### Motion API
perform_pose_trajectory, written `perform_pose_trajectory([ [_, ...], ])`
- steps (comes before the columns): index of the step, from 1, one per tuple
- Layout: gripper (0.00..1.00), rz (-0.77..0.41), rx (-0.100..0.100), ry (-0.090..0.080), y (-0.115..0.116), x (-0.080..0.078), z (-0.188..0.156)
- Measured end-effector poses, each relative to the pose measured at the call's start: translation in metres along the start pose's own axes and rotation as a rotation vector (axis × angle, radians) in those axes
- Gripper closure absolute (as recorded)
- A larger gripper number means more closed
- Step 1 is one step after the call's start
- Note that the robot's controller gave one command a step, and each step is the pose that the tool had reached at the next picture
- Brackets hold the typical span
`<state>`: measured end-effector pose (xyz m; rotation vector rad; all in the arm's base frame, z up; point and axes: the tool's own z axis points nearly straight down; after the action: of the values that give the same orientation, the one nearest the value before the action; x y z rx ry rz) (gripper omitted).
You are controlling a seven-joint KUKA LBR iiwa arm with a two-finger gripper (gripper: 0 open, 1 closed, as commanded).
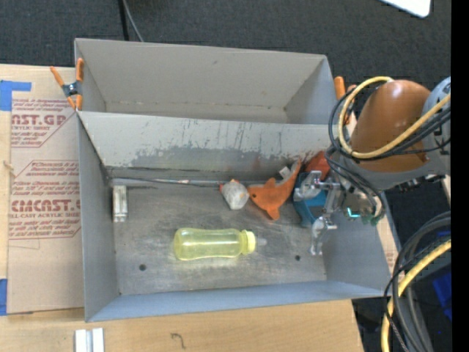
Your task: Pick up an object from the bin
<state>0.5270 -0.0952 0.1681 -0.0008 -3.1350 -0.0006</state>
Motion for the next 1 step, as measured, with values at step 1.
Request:
perform_pose_trajectory([
  [1, 0.0, -0.001, 0.001, -0.008, 0.0005, -0.0019, -0.0045],
])
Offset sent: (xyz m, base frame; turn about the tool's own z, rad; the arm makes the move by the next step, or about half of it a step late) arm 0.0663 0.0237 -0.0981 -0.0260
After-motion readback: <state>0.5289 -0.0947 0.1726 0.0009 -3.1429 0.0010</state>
